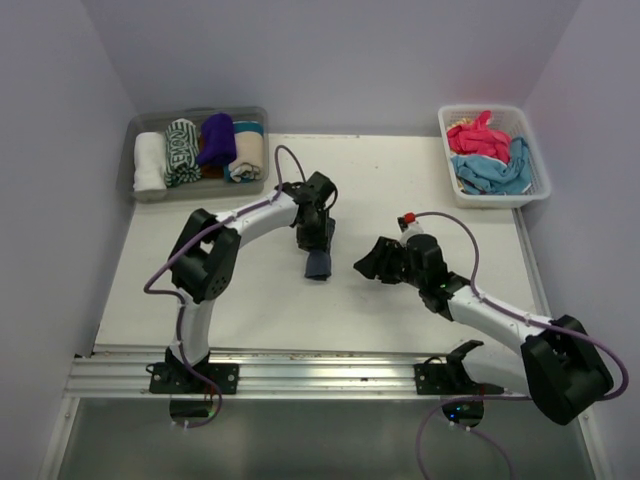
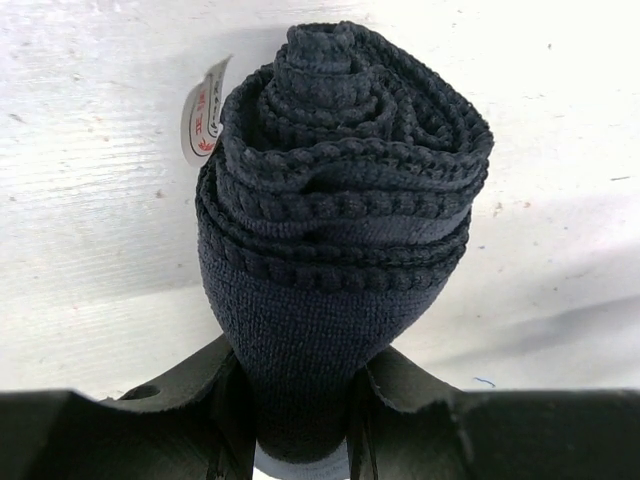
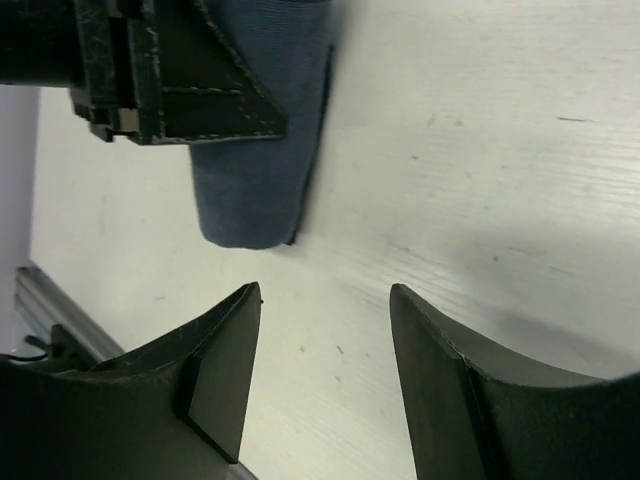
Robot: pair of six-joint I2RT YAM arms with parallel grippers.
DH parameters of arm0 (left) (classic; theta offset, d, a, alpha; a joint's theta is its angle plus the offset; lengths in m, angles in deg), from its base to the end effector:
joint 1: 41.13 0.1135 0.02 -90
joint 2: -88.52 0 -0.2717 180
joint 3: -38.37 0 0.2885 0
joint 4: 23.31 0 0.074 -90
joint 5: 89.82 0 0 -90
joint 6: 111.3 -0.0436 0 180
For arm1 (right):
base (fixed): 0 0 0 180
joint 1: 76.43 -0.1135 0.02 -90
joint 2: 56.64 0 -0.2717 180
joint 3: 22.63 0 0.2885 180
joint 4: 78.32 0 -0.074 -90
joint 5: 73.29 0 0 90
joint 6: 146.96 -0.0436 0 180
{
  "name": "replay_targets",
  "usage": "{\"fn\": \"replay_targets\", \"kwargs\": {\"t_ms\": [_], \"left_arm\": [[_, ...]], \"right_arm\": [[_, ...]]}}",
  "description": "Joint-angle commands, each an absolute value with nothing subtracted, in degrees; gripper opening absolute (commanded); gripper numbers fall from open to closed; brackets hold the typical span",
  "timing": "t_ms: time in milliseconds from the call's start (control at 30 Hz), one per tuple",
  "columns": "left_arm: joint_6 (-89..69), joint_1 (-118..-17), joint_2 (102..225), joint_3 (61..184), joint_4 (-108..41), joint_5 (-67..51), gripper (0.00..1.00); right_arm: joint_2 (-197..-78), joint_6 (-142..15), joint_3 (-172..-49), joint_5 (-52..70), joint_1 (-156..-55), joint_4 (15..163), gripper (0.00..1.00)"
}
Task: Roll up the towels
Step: Place the rolled towel into the container
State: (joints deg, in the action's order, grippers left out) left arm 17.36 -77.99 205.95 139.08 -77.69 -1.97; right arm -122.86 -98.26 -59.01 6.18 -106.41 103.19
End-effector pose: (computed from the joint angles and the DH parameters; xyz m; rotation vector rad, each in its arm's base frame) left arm 0.3667 -0.2770 0.1604 -0.0363 2.8843 -0.3368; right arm 0.2243 0.1386 0.1631 0.0963 2.1961 0.9278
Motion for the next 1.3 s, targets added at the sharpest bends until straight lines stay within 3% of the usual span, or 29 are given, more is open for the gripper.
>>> {"fn": "replay_targets", "kwargs": {"t_ms": [0,333,567,900,1100,1267], "left_arm": [[13.3,-78.0,204.0,139.8,-81.9,4.9,0.23],[-0.5,-75.1,196.2,146.2,-89.2,9.3,0.21],[-4.8,-62.4,192.2,152.8,-93.6,12.2,0.22],[-6.4,-49.6,201.9,180.0,-98.2,14.8,0.21],[-7.8,-44.1,204.5,181.9,-93.9,12.4,0.21],[-9.3,-41.1,204.7,180.0,-90.1,12.7,0.21]], "right_arm": [[-119.9,-93.8,-61.3,12.7,-106.4,92.7,0.58],[-117.8,-91.1,-64.2,16.6,-106.4,86.4,0.58],[-116.7,-90.7,-65.0,16.5,-106.5,83.8,0.58],[-118.5,-90.0,-67.1,15.7,-106.5,82.4,0.58],[-128.8,-89.9,-74.9,14.3,-107.3,84.8,0.58],[-147.1,-88.2,-95.2,15.3,-112.7,85.2,0.59]]}}
